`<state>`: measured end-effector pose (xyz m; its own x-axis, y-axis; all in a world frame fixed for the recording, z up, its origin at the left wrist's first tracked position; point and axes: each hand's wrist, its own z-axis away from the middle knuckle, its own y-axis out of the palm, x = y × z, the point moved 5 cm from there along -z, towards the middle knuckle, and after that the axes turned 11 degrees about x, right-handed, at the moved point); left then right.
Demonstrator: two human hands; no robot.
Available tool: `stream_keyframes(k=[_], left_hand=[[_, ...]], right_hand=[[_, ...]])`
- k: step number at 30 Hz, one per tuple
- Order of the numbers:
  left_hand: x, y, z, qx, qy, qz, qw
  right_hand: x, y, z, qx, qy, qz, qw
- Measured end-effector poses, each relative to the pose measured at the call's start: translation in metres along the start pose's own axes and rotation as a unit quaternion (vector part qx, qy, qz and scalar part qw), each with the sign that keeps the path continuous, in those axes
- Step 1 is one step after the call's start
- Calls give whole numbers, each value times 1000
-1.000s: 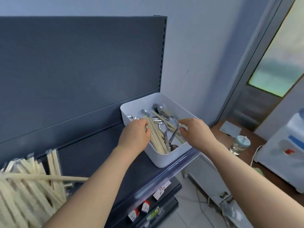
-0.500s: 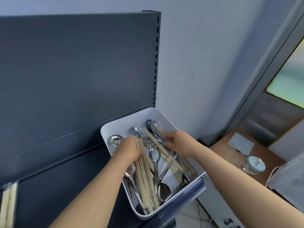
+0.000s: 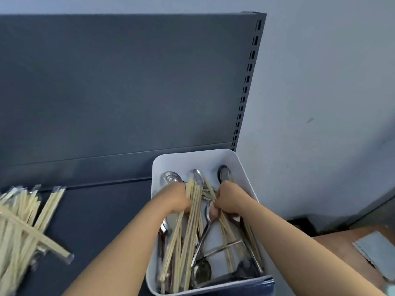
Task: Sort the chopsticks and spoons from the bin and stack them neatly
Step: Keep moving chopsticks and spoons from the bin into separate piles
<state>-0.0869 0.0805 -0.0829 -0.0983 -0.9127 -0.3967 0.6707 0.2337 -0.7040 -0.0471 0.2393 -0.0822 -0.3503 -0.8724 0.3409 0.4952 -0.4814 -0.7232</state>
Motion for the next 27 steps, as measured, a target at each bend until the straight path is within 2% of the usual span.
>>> stream_keyframes(k=[5, 10, 15, 20, 27], left_hand=[[-5, 8, -1, -3, -37, 9, 999], [-11, 13, 2, 0, -23, -38, 999], [1, -7, 14, -39, 52, 74, 995], [0, -15, 24, -84, 111, 172, 975], [4, -22, 40, -161, 118, 167, 966]], right_hand=[[-5, -3, -6, 1, -22, -23, 999], [-14, -2, -8, 1, -22, -53, 998], [-5, -10, -6, -11, -63, -137, 988], [10, -16, 0, -20, -98, -119, 988], [21, 18, -3, 23, -58, -96, 993]])
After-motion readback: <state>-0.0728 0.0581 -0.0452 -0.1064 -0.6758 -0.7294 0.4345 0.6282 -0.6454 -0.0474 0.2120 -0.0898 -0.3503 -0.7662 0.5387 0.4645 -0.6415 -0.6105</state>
